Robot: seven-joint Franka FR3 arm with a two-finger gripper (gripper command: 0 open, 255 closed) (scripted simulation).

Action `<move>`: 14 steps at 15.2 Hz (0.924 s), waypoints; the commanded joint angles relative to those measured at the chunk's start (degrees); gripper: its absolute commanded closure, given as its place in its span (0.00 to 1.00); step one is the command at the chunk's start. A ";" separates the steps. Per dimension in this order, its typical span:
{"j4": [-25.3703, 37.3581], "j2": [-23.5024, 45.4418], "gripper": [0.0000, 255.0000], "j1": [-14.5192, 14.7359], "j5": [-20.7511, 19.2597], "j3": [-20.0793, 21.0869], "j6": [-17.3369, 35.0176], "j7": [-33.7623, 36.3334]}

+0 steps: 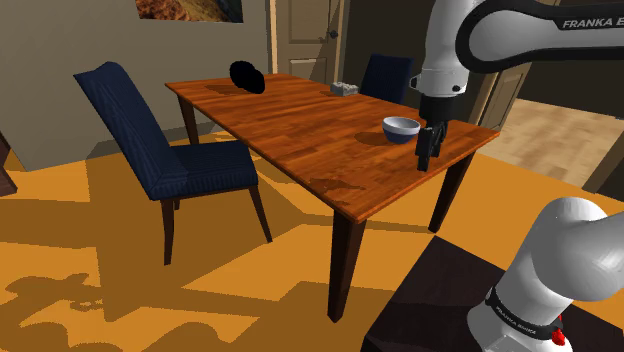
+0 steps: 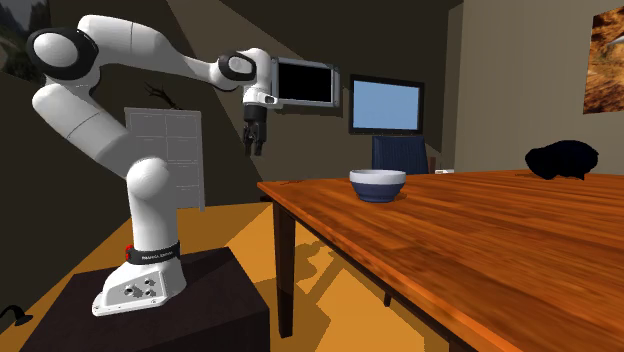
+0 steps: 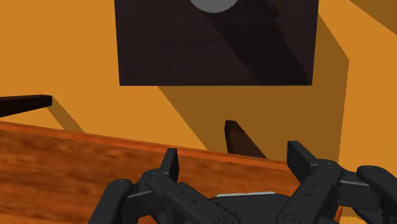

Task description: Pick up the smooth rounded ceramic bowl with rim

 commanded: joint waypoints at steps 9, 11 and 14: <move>5.77 10.77 0.00 -3.09 -6.88 -7.02 6.37 -9.43; 7.86 13.85 0.00 -3.70 -8.09 -8.63 7.83 -11.66; 11.49 18.70 0.00 -4.49 -9.47 -10.92 9.84 -14.98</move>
